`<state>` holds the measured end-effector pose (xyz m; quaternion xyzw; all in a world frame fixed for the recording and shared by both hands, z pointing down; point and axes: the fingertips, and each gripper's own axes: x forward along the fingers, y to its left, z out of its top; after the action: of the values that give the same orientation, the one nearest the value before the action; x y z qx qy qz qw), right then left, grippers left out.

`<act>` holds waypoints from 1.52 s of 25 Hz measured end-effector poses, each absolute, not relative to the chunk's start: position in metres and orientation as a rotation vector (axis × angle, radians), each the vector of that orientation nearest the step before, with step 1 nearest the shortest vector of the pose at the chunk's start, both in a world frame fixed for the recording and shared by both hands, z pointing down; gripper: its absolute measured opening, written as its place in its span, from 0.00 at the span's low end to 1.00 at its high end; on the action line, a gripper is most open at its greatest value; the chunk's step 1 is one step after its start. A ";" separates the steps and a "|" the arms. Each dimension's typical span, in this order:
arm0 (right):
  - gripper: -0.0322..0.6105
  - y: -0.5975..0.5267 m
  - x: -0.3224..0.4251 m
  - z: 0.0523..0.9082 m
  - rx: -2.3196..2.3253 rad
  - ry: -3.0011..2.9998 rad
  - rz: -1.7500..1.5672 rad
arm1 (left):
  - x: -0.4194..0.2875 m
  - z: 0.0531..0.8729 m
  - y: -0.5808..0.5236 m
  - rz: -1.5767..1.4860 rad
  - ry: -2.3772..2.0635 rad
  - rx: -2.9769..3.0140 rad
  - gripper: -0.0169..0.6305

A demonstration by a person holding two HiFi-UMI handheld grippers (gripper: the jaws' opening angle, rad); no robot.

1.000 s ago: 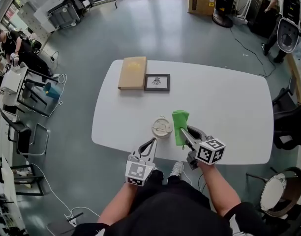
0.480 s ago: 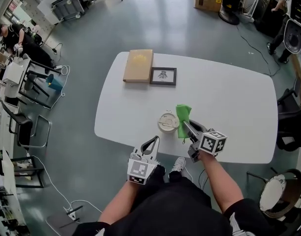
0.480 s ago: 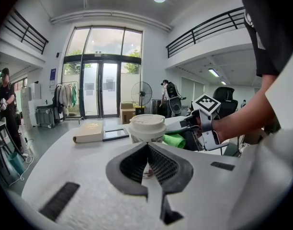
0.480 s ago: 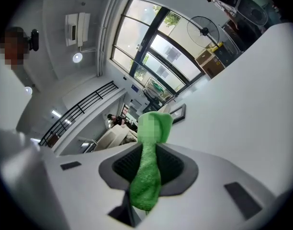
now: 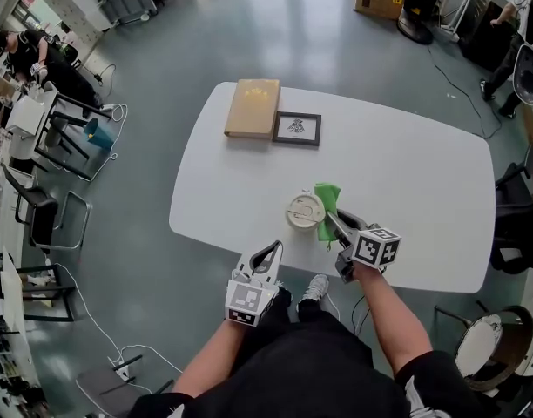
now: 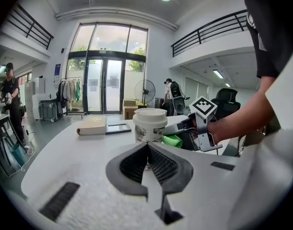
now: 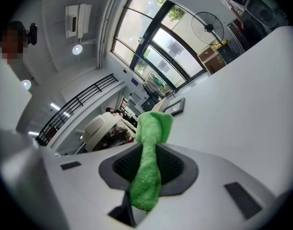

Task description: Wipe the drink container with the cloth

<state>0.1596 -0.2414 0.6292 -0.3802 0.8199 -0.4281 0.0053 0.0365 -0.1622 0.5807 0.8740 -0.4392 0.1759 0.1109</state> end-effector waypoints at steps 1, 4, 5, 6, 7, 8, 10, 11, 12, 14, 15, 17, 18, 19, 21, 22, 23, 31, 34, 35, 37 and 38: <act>0.20 -0.241 0.159 0.633 -1.199 2.572 -1.347 | 0.036 0.581 -0.162 0.515 -1.292 2.564 0.04; 0.20 -0.241 0.158 0.641 -1.215 2.577 -1.360 | 0.033 0.581 -0.162 0.515 -1.298 2.557 0.04; 0.20 -0.241 0.158 0.644 -1.220 2.581 -1.363 | 0.032 0.581 -0.162 0.516 -1.301 2.551 0.04; 0.20 -0.242 0.158 0.647 -1.226 2.589 -1.365 | 0.031 0.582 -0.162 0.520 -1.304 2.544 0.04; 0.20 -0.242 0.157 0.651 -1.236 2.602 -1.365 | 0.030 0.583 -0.161 0.523 -1.305 2.538 0.04; 0.20 -0.242 0.157 0.654 -1.250 2.621 -1.363 | 0.030 0.585 -0.160 0.524 -1.305 2.535 0.04; 0.20 -0.241 0.157 0.659 -1.290 2.672 -1.345 | 0.031 0.584 -0.159 0.520 -1.309 2.533 0.04; 0.20 -0.241 0.156 0.662 -1.311 2.699 -1.334 | 0.031 0.583 -0.159 0.520 -1.312 2.532 0.04; 0.20 -0.241 0.156 0.665 -1.332 2.722 -1.326 | 0.031 0.584 -0.159 0.523 -1.314 2.530 0.04; 0.20 -0.240 0.155 0.670 -1.374 2.767 -1.313 | 0.030 0.584 -0.158 0.531 -1.319 2.520 0.04; 0.20 -0.240 0.155 0.673 -1.398 2.795 -1.306 | 0.030 0.584 -0.158 0.531 -1.320 2.516 0.04; 0.20 -0.240 0.155 0.679 -1.441 2.849 -1.292 | 0.030 0.585 -0.157 0.531 -1.321 2.509 0.04; 0.20 -0.240 0.154 0.682 -1.457 2.873 -1.289 | 0.029 0.586 -0.157 0.529 -1.319 2.506 0.04; 0.20 -0.240 0.153 0.686 -1.471 2.893 -1.289 | 0.030 0.587 -0.156 0.527 -1.316 2.507 0.04; 0.20 -0.240 0.153 0.692 -1.495 2.930 -1.302 | 0.030 0.590 -0.155 0.528 -1.313 2.516 0.04; 0.20 -0.238 0.153 0.696 -1.508 2.950 -1.312 | 0.030 0.590 -0.154 0.527 -1.316 2.517 0.04; 0.20 -0.236 0.153 0.701 -1.522 2.970 -1.322 | 0.030 0.589 -0.153 0.526 -1.318 2.515 0.04; 0.20 -0.230 0.161 0.703 -1.583 2.928 -1.351 | 0.036 0.585 -0.155 0.524 -1.329 2.519 0.04; 0.20 -0.230 0.168 0.686 -1.632 2.880 -1.227 | 0.041 0.579 -0.155 0.507 -1.320 2.547 0.04; 0.20 -0.231 0.171 0.677 -1.651 2.864 -1.166 | 0.041 0.580 -0.153 0.505 -1.309 2.551 0.04; 0.20 -0.231 0.177 0.656 -1.664 2.838 -1.056 | 0.041 0.584 -0.149 0.512 -1.293 2.548 0.04; 0.20 -0.231 0.179 0.646 -1.663 2.831 -1.001 | 0.041 0.585 -0.147 0.515 -1.294 2.543 0.04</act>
<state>0.1789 -0.2308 0.6457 -0.4793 0.8161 -0.2885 -0.1451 0.0409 -0.1473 0.5848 0.8707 -0.4430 0.1763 0.1209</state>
